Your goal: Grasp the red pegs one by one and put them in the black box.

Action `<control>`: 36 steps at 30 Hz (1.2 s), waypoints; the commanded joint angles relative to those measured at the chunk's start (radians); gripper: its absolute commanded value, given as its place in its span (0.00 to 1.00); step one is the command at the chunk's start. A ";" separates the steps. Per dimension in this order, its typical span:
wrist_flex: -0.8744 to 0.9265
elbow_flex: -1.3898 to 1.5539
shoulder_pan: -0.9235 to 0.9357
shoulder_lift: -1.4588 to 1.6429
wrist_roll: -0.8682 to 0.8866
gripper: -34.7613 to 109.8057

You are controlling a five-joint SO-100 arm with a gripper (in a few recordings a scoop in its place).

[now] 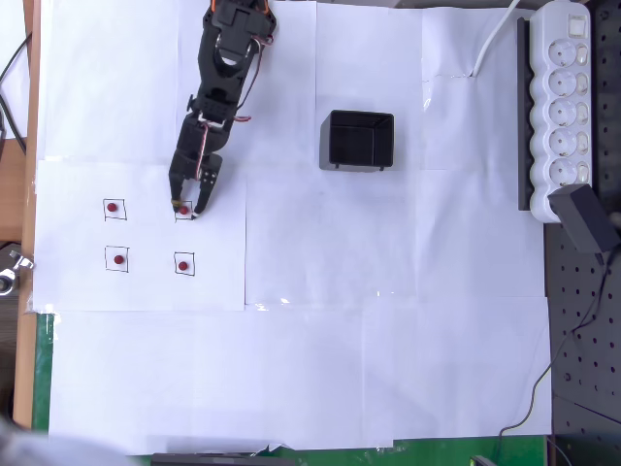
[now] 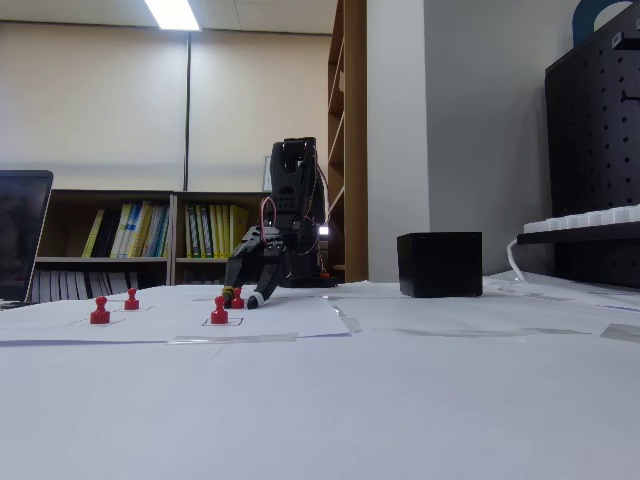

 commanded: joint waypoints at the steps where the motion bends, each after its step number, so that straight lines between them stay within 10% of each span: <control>1: -0.002 0.044 0.018 0.006 -0.003 0.29; 20: 0.037 -0.002 0.014 -0.005 0.057 0.24; 28: 1.497 0.446 -0.121 -0.500 -0.003 0.24; 36: 2.388 1.166 -0.578 -0.500 -0.376 0.24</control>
